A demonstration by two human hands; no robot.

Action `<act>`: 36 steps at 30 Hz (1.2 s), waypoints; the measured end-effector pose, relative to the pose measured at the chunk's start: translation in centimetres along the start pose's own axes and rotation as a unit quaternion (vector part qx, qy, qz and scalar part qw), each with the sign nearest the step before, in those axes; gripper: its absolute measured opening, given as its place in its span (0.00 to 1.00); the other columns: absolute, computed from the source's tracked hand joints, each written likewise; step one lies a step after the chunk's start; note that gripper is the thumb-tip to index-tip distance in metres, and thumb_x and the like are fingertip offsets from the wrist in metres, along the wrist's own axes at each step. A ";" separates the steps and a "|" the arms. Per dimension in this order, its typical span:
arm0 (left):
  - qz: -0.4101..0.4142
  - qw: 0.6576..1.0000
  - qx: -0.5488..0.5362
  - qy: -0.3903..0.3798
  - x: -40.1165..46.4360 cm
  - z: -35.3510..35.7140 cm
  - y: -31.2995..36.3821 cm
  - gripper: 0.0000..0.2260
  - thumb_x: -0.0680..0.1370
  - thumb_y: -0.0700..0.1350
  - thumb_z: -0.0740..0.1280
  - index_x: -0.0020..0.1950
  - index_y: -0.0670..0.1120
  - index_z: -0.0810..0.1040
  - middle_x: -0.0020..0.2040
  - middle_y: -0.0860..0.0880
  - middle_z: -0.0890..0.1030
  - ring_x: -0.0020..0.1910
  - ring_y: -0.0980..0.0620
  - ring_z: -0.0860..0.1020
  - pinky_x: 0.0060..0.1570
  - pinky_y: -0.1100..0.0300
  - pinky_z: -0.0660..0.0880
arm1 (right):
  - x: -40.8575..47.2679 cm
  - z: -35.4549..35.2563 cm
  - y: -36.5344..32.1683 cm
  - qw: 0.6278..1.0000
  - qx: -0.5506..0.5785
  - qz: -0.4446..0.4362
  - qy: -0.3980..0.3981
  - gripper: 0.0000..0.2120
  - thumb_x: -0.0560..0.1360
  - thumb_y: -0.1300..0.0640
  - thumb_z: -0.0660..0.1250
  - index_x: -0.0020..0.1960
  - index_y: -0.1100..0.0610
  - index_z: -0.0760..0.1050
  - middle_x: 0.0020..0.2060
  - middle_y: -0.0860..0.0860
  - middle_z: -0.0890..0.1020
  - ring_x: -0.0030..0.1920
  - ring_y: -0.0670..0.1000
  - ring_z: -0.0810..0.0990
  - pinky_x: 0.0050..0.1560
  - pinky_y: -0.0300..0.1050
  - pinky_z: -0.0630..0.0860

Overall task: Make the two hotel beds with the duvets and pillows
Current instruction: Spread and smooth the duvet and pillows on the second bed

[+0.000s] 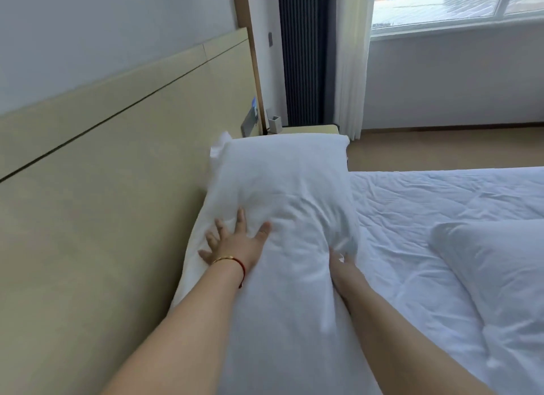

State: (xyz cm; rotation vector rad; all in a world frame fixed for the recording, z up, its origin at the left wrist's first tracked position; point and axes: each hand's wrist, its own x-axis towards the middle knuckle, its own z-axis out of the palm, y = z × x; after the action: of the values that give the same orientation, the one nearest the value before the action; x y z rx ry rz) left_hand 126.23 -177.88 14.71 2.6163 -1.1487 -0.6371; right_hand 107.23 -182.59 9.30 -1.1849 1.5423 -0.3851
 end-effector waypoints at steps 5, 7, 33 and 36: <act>0.074 0.996 0.047 0.029 2.5 -0.1 4.2 0.36 0.71 0.76 0.41 0.76 0.65 0.38 0.79 0.47 0.37 0.77 0.40 0.37 0.71 0.34 0.37 | 2.3 1.8 -3.3 0.996 0.033 -0.081 -0.011 0.30 0.80 0.40 0.50 0.76 0.54 0.57 0.72 0.55 0.66 0.70 0.59 0.66 0.66 0.50 0.62; 0.085 0.993 0.080 0.032 3.2 2.3 4.3 0.37 0.70 0.77 0.40 0.76 0.65 0.36 0.79 0.47 0.35 0.76 0.39 0.34 0.69 0.32 0.34 | 3.2 1.3 -1.3 0.999 -0.002 -0.049 0.011 0.31 0.78 0.38 0.49 0.76 0.53 0.57 0.72 0.56 0.66 0.69 0.60 0.67 0.68 0.54 0.62; 0.158 0.978 -0.073 -0.118 -12.2 24.9 31.8 0.36 0.79 0.66 0.48 0.80 0.44 0.48 0.79 0.46 0.53 0.78 0.46 0.51 0.76 0.45 0.48 | 6.5 -39.2 16.7 0.957 -0.075 0.006 0.281 0.21 0.79 0.43 0.56 0.33 0.55 0.64 0.31 0.51 0.72 0.36 0.55 0.73 0.37 0.46 0.65; 0.110 0.963 -0.131 -0.209 -14.8 29.7 33.5 0.40 0.76 0.69 0.53 0.79 0.45 0.48 0.78 0.43 0.57 0.75 0.41 0.60 0.72 0.44 0.60 | 6.6 -44.2 21.0 0.953 -0.075 0.054 0.290 0.17 0.77 0.41 0.59 0.42 0.55 0.70 0.39 0.53 0.75 0.42 0.56 0.75 0.42 0.47 0.67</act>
State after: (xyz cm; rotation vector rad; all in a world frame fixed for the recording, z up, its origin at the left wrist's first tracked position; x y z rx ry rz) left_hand 81.75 -190.10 4.92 2.1496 -1.3347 -1.2374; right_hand 59.27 -193.55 5.08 -1.1517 2.1672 -0.5869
